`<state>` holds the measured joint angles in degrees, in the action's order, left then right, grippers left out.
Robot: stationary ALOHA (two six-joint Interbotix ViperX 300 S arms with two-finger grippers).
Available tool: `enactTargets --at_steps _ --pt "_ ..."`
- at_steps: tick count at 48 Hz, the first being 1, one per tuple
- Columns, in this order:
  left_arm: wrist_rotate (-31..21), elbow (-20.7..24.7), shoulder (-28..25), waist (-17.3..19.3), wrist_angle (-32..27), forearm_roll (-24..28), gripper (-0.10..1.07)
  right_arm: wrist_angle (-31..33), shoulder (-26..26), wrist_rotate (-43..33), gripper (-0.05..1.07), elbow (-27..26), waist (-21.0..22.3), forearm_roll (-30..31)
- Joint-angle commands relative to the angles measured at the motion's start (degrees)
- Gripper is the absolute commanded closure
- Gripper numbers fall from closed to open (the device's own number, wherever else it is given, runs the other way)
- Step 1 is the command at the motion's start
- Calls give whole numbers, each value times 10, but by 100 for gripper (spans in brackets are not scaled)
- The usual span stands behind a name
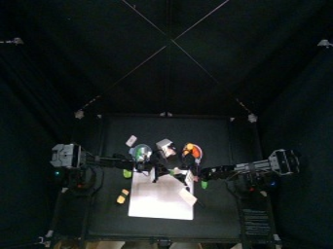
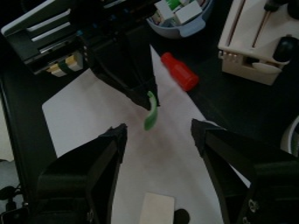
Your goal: Hand over corn husk
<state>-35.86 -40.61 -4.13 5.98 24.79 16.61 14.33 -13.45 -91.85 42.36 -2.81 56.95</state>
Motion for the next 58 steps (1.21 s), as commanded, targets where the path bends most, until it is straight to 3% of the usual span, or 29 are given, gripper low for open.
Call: enactTargets --at_steps 1,9,23,33,42,58 --pt "0 18 3 1 6 -1 48 -3 3 2 11 -21 2 4" --pt "1 23 3 -1 6 0 48 -2 21 4 15 -32 3 11" --pt "2 20 3 -4 6 2 48 1 23 0 43 -33 4 18" --pt "3 19 3 -4 6 4 48 1 24 1 57 -31 4 17" --pt "3 18 3 -4 6 4 45 2 24 0 59 -29 4 16" --pt "3 11 4 0 6 8 21 4 23 1 59 -23 4 11"
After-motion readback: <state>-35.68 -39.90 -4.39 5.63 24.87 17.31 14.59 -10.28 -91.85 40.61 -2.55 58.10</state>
